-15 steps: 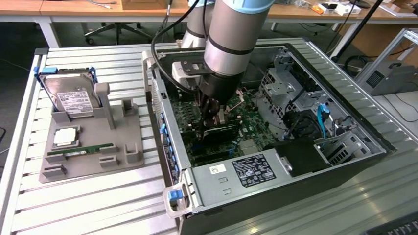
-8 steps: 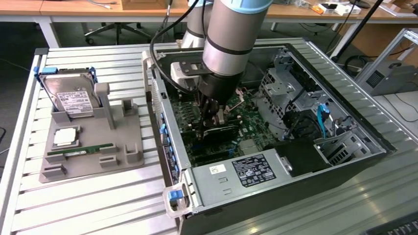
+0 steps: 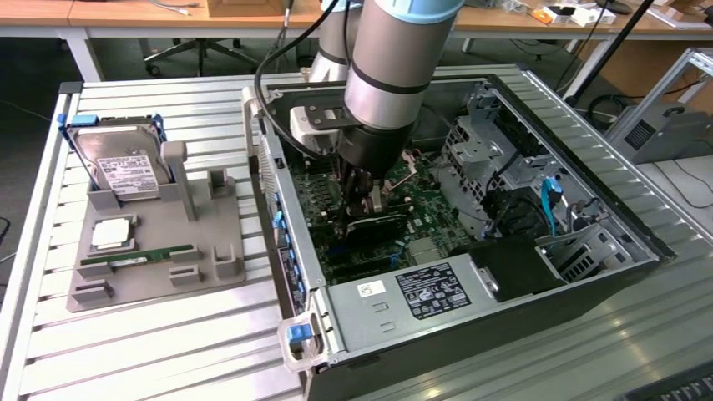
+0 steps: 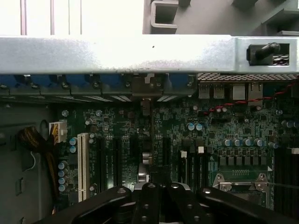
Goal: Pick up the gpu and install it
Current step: 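Press down on the gpu until it lock into place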
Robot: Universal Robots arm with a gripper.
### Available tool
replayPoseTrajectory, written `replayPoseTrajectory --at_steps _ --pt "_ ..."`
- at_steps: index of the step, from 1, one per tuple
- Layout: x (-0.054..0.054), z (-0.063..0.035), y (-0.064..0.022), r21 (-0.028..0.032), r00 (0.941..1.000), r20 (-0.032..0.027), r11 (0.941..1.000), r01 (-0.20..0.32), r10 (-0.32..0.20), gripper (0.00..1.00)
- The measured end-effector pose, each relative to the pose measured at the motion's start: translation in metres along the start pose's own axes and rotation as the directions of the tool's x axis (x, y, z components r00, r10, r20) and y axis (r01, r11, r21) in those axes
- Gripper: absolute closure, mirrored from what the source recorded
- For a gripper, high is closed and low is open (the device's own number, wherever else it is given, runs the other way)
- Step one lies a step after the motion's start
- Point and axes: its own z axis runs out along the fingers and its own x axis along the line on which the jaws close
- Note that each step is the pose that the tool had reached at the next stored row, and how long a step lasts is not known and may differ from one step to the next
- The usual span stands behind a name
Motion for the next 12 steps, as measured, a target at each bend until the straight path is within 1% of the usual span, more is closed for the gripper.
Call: replayPoseTrajectory --at_steps 1,3,5,7,8,10,12 --pt "0.000 -0.0014 0.0000 0.0008 1.0000 0.0010 1.0000 0.000 0.000 0.89" --pt "0.000 -0.0075 0.0004 -0.0010 1.0000 -0.0015 1.0000 0.000 0.000 0.89" --pt "0.000 -0.0124 0.0004 -0.0008 1.0000 -0.0012 1.0000 0.000 0.000 0.89" --pt "0.000 -0.0137 -0.0013 -0.0012 1.0000 -0.0009 1.0000 0.000 0.000 0.89" --pt "0.000 -0.0141 -0.0077 -0.0070 1.0000 -0.0013 1.0000 0.000 0.000 0.89" --pt "0.000 -0.0149 -0.0251 -0.0275 1.0000 -0.0013 0.9996 0.000 0.000 0.89" --pt "0.000 -0.0153 -0.0341 -0.0373 1.0000 -0.0014 0.9993 0.000 0.000 0.89"
